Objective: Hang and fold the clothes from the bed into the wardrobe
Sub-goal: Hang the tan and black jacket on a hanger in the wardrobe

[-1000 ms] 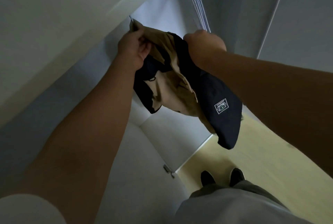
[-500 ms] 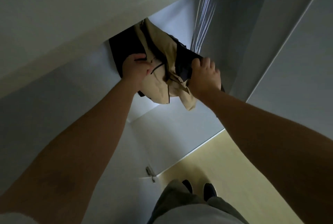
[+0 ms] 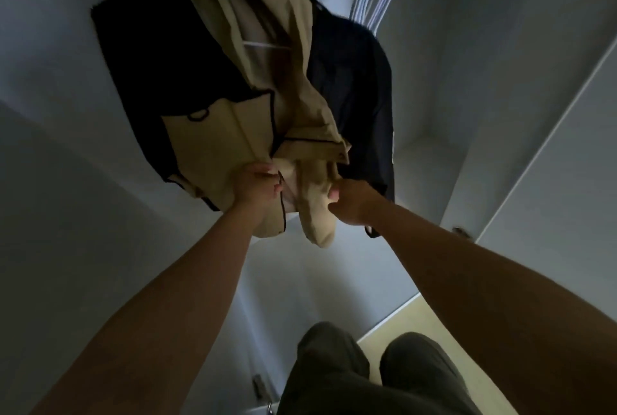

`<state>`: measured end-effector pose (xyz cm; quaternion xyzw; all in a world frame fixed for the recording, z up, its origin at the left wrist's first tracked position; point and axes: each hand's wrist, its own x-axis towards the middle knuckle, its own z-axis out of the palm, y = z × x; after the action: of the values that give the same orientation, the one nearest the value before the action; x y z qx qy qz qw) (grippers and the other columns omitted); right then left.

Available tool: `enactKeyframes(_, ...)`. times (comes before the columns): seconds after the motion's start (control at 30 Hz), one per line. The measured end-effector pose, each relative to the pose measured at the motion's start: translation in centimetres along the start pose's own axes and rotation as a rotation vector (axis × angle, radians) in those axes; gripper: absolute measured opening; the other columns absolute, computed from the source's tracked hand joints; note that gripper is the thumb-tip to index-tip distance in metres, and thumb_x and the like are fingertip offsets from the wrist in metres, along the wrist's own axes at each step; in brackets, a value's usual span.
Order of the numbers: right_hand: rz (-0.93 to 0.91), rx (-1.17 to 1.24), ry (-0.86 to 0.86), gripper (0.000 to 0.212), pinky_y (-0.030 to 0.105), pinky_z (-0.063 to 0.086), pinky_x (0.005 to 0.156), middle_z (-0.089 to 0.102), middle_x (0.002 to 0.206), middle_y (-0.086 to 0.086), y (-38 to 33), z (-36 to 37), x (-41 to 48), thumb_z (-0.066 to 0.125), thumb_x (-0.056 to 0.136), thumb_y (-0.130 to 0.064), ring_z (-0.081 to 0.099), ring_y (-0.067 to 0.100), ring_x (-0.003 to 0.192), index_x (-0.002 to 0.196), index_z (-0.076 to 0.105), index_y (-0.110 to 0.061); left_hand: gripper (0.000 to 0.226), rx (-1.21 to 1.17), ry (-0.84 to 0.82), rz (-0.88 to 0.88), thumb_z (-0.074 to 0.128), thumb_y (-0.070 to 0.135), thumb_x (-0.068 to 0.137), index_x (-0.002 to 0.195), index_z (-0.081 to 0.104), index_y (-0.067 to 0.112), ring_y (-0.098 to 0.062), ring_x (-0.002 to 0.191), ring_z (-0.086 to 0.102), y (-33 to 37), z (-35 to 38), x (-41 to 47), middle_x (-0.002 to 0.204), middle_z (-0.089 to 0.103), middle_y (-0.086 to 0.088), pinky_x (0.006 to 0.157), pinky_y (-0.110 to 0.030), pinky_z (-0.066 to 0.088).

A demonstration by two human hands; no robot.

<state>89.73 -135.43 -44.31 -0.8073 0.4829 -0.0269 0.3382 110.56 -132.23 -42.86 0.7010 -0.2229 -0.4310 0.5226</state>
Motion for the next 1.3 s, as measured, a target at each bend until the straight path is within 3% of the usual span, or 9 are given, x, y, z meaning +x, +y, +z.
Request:
enactKeyframes(0.2,-0.076,-0.041,-0.047,0.024,0.028,0.045,0.096,0.063,0.122,0.009,4.9,12.9,6.2,0.053,0.099,-0.017,0.059,0.025,0.113,0.119,0.065,-0.010,0.018,0.075,0.090,0.048,0.054,-0.003,0.095,0.097,0.063,0.012,-0.006,0.044,0.064,-13.6,-0.7,5.5,0.081,0.066,-0.007,0.041,-0.013,0.044)
enactKeyframes(0.33,0.003,-0.035,-0.024,0.026,0.028,0.045,0.080,0.064,0.091,0.009,9.0,20.5,8.3,0.049,0.099,-0.021,0.061,0.028,0.097,0.078,0.059,-0.010,0.013,0.092,0.126,0.055,0.064,0.005,0.092,0.094,0.066,0.017,-0.008,0.052,0.064,-21.5,-0.5,7.0,0.089,0.069,-0.003,0.047,-0.019,0.047)
enactKeyframes(0.43,0.216,0.143,-0.008,0.029,0.028,0.048,0.073,0.058,0.083,0.006,11.8,24.6,9.1,0.053,0.098,-0.037,0.063,0.026,0.087,0.092,0.059,-0.009,0.006,0.042,0.147,-0.088,0.069,0.020,0.093,0.093,0.063,0.017,-0.011,0.063,0.063,-26.2,0.0,7.8,0.089,0.068,-0.002,0.056,-0.023,0.051)
enactKeyframes(0.53,0.677,0.643,-0.134,0.033,0.030,0.047,0.056,0.056,0.086,0.010,13.8,26.5,8.1,0.060,0.096,-0.036,0.055,0.022,0.066,0.102,0.051,-0.006,0.021,-0.083,0.144,-0.300,0.074,0.029,0.090,0.090,0.062,0.012,-0.015,0.071,0.065,-28.6,0.2,7.7,0.086,0.066,-0.004,0.070,-0.029,0.057)
enactKeyframes(0.67,1.024,1.223,-0.178,0.061,0.042,0.053,0.070,0.047,0.138,0.023,16.2,26.7,7.0,0.071,0.090,-0.028,0.060,0.036,0.108,0.138,0.042,-0.003,0.027,-0.209,0.080,-0.352,0.074,0.026,0.090,0.104,0.064,0.005,-0.017,0.073,0.065,-28.9,-0.5,7.8,0.097,0.065,-0.006,0.063,-0.027,0.056)
enactKeyframes(0.73,1.072,1.321,-0.086,0.068,0.039,0.056,0.062,0.043,0.145,0.019,16.8,26.7,7.3,0.071,0.090,-0.024,0.058,0.033,0.113,0.145,0.036,-0.003,0.031,-0.210,0.042,-0.343,0.074,0.026,0.090,0.111,0.065,0.006,-0.016,0.075,0.068,-29.1,-0.7,8.4,0.098,0.067,-0.005,0.062,-0.026,0.054)
enactKeyframes(0.9,0.888,1.720,0.223,0.060,0.051,0.050,0.099,0.035,0.154,0.011,18.0,28.4,9.3,0.067,0.091,-0.009,0.047,0.032,0.134,0.144,0.041,-0.018,0.037,-0.229,-0.010,-0.357,0.075,0.024,0.089,0.120,0.062,0.007,-0.019,0.088,0.073,-30.8,-0.9,9.6,0.106,0.070,-0.005,0.062,-0.029,0.054)
enactKeyframes(1.0,0.777,1.879,0.234,0.057,0.053,0.040,0.110,0.039,0.154,0.010,18.0,29.2,10.1,0.067,0.094,-0.021,0.043,0.033,0.138,0.145,0.043,-0.018,0.035,-0.223,-0.021,-0.379,0.074,0.024,0.090,0.118,0.063,0.006,-0.019,0.085,0.072,-31.6,-1.2,9.9,0.101,0.067,-0.006,0.061,-0.029,0.052)
enactKeyframes(1.3,0.609,1.864,0.119,0.015,0.046,0.046,0.104,0.072,0.115,0.003,17.4,29.8,10.7,0.058,0.094,-0.008,0.063,0.027,0.113,0.108,0.061,-0.014,0.020,-0.005,-0.116,-0.110,0.056,0.005,0.097,0.104,0.062,0.023,-0.014,0.085,0.067,-30.1,0.2,11.1,0.100,0.067,0.000,0.063,-0.023,0.049)
